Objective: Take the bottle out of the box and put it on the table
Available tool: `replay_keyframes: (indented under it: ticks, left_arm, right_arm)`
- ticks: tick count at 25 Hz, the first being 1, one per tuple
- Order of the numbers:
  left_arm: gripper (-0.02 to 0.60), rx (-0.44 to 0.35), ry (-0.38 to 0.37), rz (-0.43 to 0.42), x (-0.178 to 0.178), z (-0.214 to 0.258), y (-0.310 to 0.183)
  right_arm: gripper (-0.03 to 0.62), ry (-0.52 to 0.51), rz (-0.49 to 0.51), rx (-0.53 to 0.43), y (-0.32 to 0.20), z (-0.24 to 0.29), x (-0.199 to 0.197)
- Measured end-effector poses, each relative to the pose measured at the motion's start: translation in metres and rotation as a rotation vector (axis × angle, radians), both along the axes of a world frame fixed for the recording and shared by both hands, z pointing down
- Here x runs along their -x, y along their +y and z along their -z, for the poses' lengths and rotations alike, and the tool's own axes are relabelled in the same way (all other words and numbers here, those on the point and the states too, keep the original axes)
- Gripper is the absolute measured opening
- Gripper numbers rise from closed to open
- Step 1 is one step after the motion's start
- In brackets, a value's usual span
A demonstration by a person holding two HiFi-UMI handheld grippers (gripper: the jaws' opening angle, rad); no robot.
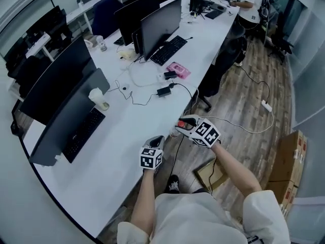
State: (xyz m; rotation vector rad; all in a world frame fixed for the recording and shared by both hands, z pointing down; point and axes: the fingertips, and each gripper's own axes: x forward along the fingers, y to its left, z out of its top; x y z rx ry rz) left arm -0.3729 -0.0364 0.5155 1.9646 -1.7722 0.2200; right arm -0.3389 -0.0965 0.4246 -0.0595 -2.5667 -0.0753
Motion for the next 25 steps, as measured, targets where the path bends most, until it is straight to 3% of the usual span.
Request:
replay_keyframes:
  ticks: [8, 14, 18, 25]
  left_arm:
    - [0.014, 0.013, -0.001, 0.176, 0.064, 0.007, 0.04]
    - [0.014, 0.053, -0.012, 0.201, 0.084, 0.002, 0.051]
    - [0.014, 0.056, -0.004, 0.223, 0.094, 0.003, 0.051]
    - [0.014, 0.053, 0.004, 0.243, 0.108, -0.001, 0.047]
  right_arm:
    - [0.181, 0.06, 0.138, 0.003, 0.024, -0.006, 0.104]
    - [0.181, 0.128, 0.198, -0.04, 0.032, -0.025, 0.14]
    - [0.181, 0.15, 0.193, -0.009, 0.031, -0.035, 0.154]
    - [0.183, 0.075, 0.145, 0.047, 0.035, -0.039, 0.173]
